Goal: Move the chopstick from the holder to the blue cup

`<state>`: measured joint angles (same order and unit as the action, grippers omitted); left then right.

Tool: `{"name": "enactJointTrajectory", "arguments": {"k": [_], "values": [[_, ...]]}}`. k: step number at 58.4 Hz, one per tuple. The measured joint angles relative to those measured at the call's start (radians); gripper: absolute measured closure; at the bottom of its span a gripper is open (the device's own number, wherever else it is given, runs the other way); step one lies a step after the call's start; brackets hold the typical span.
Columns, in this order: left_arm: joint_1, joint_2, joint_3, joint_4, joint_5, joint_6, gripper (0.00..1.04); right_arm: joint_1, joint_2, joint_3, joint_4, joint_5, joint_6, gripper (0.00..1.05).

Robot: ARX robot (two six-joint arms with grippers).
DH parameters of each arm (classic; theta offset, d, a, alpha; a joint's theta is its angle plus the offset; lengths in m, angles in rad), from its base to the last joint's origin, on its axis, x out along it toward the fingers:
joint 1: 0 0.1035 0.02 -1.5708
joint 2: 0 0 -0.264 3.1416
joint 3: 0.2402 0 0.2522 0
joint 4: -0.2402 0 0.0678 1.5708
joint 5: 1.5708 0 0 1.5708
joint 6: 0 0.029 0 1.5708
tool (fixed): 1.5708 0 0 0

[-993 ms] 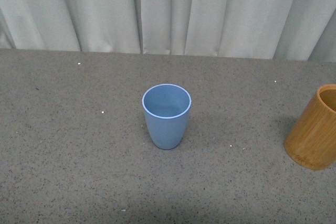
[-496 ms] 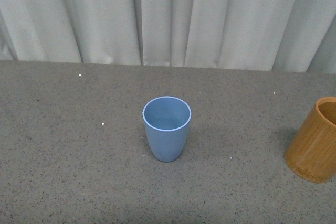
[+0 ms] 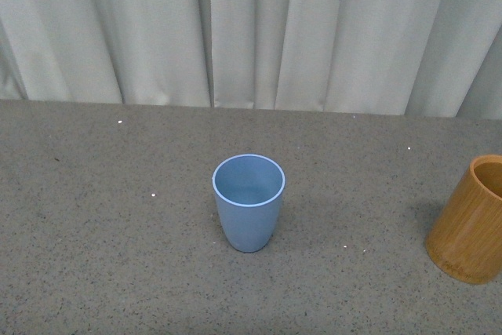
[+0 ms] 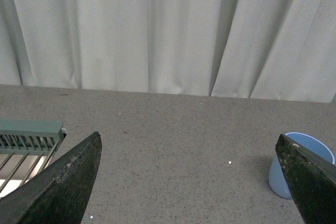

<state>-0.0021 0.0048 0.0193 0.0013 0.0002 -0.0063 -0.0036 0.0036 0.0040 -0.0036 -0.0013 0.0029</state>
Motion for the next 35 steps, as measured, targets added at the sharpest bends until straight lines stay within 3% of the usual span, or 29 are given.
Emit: {"name": "enactJointTrajectory", "arguments": {"k": [19, 23, 29, 35], "values": [[0.0, 0.0, 0.0, 0.0, 0.0, 0.0, 0.07, 0.0, 0.0, 0.0, 0.0, 0.0, 0.0, 0.1], [0.0, 0.0, 0.0, 0.0, 0.0, 0.0, 0.07, 0.027, 0.084, 0.039, -0.075, 0.006, 0.084, 0.1], [0.0, -0.001, 0.0, 0.0, 0.0, 0.0, 0.07, 0.15, 0.365, 0.069, 0.129, 0.114, 0.161, 0.1], [0.0, -0.001, 0.0, 0.0, 0.0, 0.001, 0.07, 0.154, 0.636, 0.143, 0.343, 0.123, 0.16, 0.1]]}}
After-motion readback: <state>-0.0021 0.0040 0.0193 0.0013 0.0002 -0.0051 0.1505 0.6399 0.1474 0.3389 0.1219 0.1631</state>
